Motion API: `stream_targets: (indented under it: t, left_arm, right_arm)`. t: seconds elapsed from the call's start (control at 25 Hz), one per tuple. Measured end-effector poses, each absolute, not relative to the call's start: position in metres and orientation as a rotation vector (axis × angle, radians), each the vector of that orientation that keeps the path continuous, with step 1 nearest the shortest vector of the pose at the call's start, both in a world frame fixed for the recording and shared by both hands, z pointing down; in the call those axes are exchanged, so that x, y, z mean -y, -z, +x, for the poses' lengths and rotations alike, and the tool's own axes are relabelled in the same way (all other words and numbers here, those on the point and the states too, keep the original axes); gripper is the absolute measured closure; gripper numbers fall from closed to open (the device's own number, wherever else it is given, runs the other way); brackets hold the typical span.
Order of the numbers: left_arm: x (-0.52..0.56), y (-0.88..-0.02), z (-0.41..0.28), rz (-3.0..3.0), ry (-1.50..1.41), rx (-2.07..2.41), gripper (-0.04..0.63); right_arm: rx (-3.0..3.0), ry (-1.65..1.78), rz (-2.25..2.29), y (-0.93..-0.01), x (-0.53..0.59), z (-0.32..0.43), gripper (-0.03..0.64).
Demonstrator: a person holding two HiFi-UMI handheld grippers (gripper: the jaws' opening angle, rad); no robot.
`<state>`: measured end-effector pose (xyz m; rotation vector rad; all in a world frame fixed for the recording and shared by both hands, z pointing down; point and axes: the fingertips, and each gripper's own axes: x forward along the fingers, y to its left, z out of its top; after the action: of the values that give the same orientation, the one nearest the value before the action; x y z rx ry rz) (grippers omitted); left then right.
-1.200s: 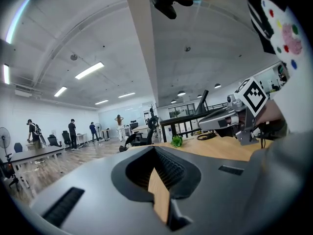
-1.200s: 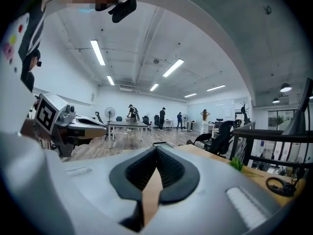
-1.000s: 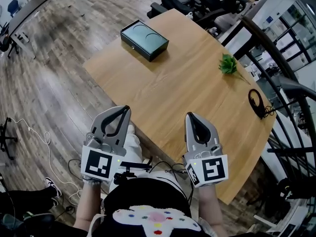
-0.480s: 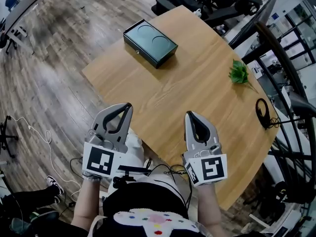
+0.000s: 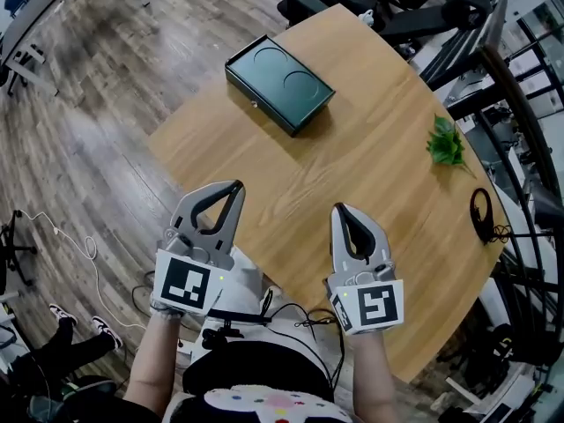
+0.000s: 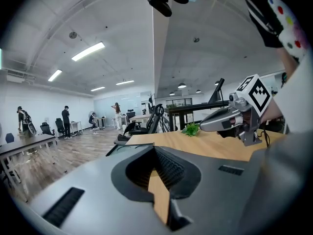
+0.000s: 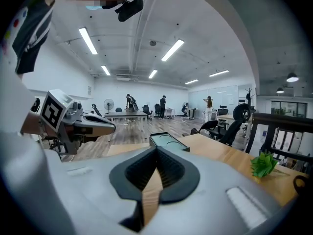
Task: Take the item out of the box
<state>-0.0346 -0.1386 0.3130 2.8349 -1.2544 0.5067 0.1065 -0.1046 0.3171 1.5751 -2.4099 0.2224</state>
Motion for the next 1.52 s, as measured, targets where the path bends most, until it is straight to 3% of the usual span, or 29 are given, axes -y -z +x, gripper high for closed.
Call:
stream_targets:
  t: [0.8, 1.12, 1.52]
  left_arm:
    - [0.252, -0.393, -0.050, 2.727, -0.460, 1.126, 0.588]
    - [0.290, -0.426, -0.044, 2.704, -0.468, 1.073, 0.529]
    - [0.340, -0.461, -0.039, 2.660, -0.536, 1.082, 0.529]
  right_arm:
    - [2.372, -0.313, 1.556, -0.372, 0.194, 0.064, 0.607]
    - [2.351, -0.360, 1.562, -0.385, 0.219, 0.061, 0.607]
    - [2.337, -0.398, 1.561, -0.402, 0.254, 0.060, 0.607]
